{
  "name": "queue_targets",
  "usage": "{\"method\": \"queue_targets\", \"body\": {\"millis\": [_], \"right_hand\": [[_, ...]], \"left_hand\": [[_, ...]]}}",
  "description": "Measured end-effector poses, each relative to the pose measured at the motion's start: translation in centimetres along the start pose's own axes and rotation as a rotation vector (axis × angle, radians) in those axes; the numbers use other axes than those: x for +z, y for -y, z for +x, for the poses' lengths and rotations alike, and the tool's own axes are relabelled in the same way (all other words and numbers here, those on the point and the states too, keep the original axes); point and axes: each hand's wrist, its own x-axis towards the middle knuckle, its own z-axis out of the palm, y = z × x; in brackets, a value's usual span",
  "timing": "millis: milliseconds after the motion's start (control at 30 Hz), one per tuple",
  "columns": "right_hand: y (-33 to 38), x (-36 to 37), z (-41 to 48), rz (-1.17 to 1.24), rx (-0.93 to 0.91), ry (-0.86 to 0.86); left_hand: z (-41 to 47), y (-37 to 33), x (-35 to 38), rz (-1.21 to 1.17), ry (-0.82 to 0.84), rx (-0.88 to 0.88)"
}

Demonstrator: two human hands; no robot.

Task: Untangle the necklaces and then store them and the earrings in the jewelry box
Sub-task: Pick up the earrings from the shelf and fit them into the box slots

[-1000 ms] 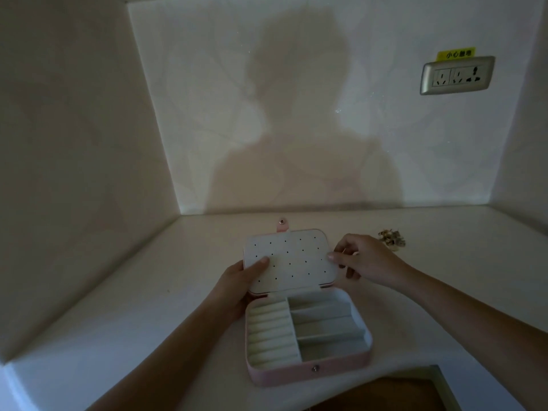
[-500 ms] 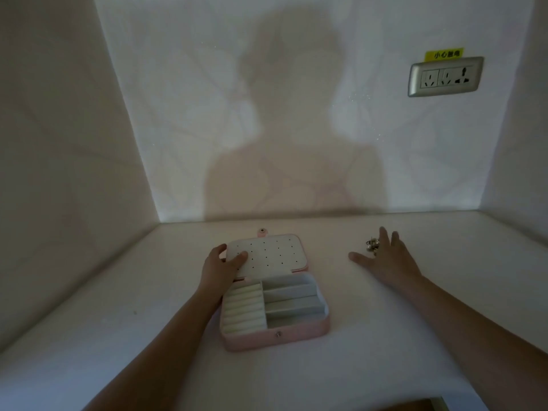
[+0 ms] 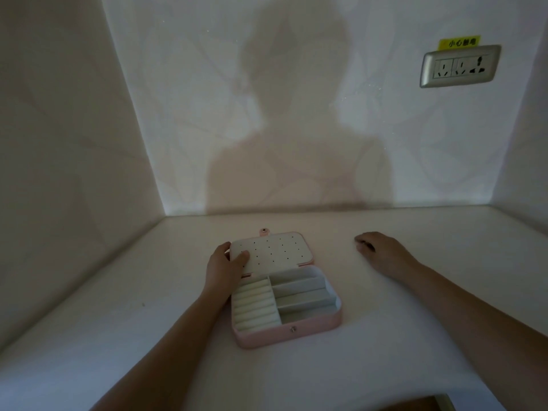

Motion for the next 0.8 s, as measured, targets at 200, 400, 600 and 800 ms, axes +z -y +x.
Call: {"method": "queue_targets", "body": {"millis": [200, 400, 600, 800], "right_hand": [[5.4, 0.4, -5.0, 0.149, -0.307, 0.075], [7.0, -0.2, -9.4, 0.329, -0.424, 0.142], [6.0, -0.7, -11.7, 0.34, -0.334, 0.099], [5.4, -1.4, -12.6, 0.404, -0.239, 0.043]], "left_hand": [[0.0, 0.5, -0.8, -0.096, 0.052, -0.067], [-1.2, 0.7, -1.8, -0.176, 0.079, -0.107], [-3.9, 1.3, -3.1, -0.133, 0.062, -0.08], [-6.8, 1.7, -4.1, 0.007, -0.018, -0.005]]}}
